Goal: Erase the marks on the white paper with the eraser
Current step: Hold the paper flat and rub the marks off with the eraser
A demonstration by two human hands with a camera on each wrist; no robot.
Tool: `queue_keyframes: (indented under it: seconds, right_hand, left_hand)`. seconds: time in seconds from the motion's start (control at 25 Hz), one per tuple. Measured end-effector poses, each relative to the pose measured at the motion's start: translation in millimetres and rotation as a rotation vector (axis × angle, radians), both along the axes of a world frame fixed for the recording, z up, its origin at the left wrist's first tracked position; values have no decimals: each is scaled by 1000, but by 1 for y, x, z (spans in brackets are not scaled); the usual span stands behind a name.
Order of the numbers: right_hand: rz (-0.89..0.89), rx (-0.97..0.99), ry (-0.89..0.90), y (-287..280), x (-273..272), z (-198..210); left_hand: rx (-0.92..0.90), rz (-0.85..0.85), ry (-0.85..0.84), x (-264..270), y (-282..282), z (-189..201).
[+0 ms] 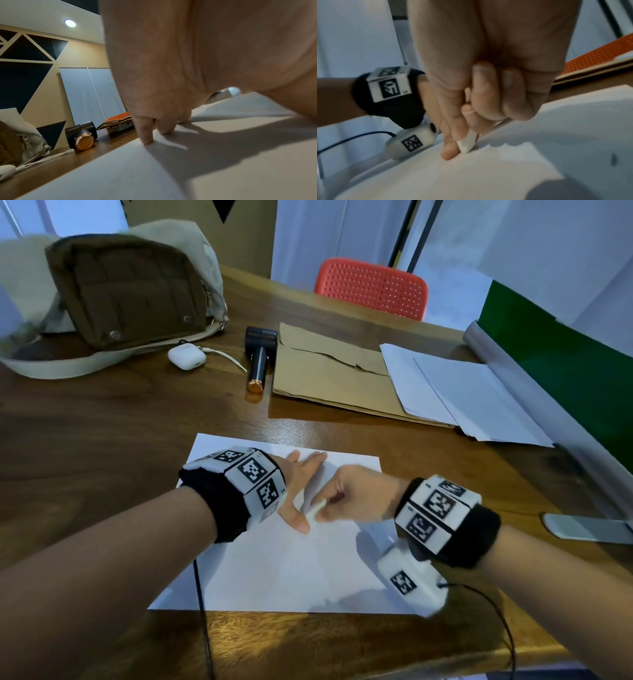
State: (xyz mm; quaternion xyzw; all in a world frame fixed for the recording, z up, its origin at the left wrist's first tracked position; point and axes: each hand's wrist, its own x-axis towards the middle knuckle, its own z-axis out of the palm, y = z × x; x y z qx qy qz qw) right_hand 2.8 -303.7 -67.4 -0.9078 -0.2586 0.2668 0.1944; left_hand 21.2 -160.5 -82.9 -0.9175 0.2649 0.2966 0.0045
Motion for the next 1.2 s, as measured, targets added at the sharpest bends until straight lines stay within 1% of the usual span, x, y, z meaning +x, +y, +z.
queue_keyframes:
  seconds: [0.04,0.08,0.2,0.24,0.28,0.44,0.48,0.52,0.6,0.64,0.68,0.84,0.88,1.0,1.04,1.12,1.2]
  right_hand:
    - [45,-11,41,-2,-6,0]
    - [43,-17,39,-7,-5,0]
    - [-98,-60,-86,-26,21,1]
    - [-142,-63,-113,-31,25,1]
    - [-154,-50,-104,-35,25,0]
    - [22,-129,73,-40,7,3]
    - [38,-136,72,-39,11,4]
    - [16,-120,29,-37,20,4]
    - [-88,-51,-73,-34,36,3]
    - [-120,-20,-97,-34,38,0]
    - [-115,-10,-98,-35,35,-1]
    - [23,-109,77,-45,4,1]
    - [23,-119,69,-45,6,3]
    - [-90,-71,-105,-41,26,1]
    - [-122,-45,-126,-40,29,0]
    - [-88,-64,-94,-42,22,-2]
    - [8,-133,30,-47,4,0]
  left_hand:
    - [8,-20,4,0,-1,1]
    - [27,-52,-3,0,-3,1]
    - [91,-91,-6,2,-9,5]
    - [100,-90,2,1,-10,7]
    - [113,-98,-2,1,-11,7]
    - [150,-106,-29,0,-13,5]
    - [157,-106,-24,2,-12,4]
    - [156,-101,-13,2,-12,4]
    - [131,-89,9,3,-11,5]
    - [120,-87,3,3,-11,5]
    - [118,-91,-12,3,-10,3]
    - [172,-94,-38,3,-12,-2]
    - [178,-99,-40,3,-12,-2]
    - [153,-114,-41,2,-11,2]
    - [147,-115,-43,2,-12,2]
    - [161,-119,-60,1,-12,3]
    - [183,-106,-46,1,-12,2]
